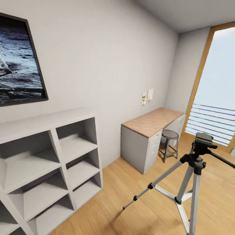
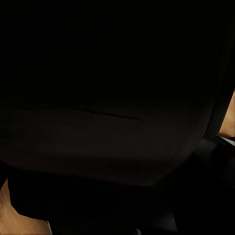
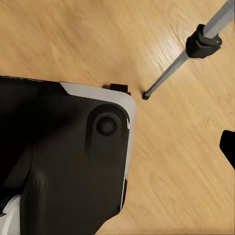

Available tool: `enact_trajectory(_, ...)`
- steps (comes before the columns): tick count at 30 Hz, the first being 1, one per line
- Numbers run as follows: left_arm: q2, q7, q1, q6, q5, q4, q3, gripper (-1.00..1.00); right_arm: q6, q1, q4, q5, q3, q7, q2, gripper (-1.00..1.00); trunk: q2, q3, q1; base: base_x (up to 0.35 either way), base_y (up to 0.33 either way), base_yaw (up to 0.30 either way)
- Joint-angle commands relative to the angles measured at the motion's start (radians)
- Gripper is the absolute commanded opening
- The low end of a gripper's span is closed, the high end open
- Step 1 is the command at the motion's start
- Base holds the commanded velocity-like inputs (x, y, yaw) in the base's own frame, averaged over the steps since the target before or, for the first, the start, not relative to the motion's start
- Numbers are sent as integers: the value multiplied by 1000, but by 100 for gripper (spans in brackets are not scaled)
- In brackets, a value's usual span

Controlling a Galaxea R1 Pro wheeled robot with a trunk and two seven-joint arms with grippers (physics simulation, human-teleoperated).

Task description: Attach the digital camera to the camera tripod in the bedroom.

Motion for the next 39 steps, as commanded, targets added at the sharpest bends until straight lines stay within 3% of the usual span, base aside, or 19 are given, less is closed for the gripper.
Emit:
enact_trajectory(1, 0, 4, 0, -3, -12, 0, 7, -100, -5, -1, 3, 8, -8, 2, -1, 100, -1, -1, 0, 0, 0, -286)
enact_trajectory(13, -2, 4, 0, -3, -11, 0, 7, -100, -4, -1, 3, 8, -7, 2, -1, 100, -1, -1, 0, 0, 14, -286)
enact_trajectory(25, -11, 4, 0, -3, -10, 0, 7, -100, -4, -1, 3, 8, -7, 2, -1, 100, -1, -1, 0, 0, 234, -286)
enact_trajectory(39, -10, 4, 0, -3, -10, 0, 7, -100, -2, -1, 3, 8, -7, 3, -1, 100, -1, -1, 0, 0, 21, -286)
